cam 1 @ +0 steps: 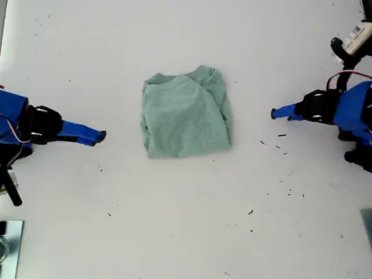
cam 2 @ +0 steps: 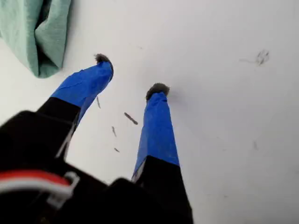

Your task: Fold t shirt

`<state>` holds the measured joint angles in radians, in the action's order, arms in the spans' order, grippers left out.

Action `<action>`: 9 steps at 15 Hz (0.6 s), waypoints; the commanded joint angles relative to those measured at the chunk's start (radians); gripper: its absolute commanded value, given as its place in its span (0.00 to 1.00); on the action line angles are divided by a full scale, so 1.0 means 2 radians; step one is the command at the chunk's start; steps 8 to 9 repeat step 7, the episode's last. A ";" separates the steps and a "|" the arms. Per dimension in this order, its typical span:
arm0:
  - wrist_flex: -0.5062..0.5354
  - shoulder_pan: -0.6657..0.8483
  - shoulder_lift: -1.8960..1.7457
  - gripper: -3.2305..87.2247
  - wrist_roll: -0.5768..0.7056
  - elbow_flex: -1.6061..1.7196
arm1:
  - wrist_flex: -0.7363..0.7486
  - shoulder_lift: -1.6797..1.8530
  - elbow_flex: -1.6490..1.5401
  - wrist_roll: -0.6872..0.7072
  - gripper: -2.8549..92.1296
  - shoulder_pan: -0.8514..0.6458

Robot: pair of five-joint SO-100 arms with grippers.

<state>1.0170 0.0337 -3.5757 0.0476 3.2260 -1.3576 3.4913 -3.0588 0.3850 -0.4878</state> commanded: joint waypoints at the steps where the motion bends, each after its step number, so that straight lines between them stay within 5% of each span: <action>1: 0.005 0.012 -0.015 0.26 0.060 0.010 | 0.008 0.006 -0.024 0.182 0.20 -0.064; 9: 0.005 0.008 -0.015 0.26 0.060 0.009 | 0.008 0.006 -0.024 0.173 0.19 -0.071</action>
